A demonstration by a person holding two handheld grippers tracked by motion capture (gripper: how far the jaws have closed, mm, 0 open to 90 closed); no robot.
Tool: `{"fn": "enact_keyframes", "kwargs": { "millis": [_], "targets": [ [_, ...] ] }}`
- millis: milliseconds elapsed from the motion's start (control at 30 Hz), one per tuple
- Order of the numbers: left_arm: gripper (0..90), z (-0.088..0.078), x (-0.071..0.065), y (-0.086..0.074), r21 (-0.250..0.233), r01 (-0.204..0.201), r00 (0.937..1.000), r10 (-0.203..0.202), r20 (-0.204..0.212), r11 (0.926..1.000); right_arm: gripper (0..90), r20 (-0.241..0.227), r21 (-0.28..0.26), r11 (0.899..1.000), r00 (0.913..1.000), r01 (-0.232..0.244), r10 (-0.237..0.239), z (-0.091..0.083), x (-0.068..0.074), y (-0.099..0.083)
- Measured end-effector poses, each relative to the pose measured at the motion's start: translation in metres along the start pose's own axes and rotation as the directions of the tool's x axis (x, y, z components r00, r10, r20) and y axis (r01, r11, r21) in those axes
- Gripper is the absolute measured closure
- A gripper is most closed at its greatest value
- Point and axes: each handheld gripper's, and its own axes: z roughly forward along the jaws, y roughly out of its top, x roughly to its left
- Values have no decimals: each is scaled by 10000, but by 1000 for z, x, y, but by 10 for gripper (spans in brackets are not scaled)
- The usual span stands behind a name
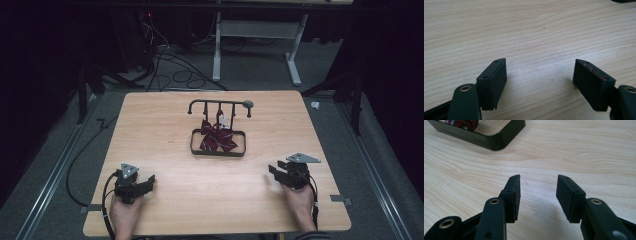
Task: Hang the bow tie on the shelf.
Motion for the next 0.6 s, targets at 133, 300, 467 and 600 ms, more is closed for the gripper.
{"fn": "enact_keyframes", "kwargs": {
  "millis": [133,300,467,600],
  "targets": [
    [276,0,0,0,0,-2,10000,2,-5,10000,534,215,135,9998,9997,132,-135,5,1,-3],
    [276,0,0,0,4,-9,10000,9,-13,10000,508,388,434,9988,9990,209,-226,10,2,-7],
    [276,0,0,0,42,-37,10000,37,-17,10000,485,749,395,9969,9947,680,-708,13,7,-10],
    [277,0,0,0,1,-5,10000,5,-10,10000,473,721,409,9970,9950,657,-685,13,6,-9]
  ]
}}
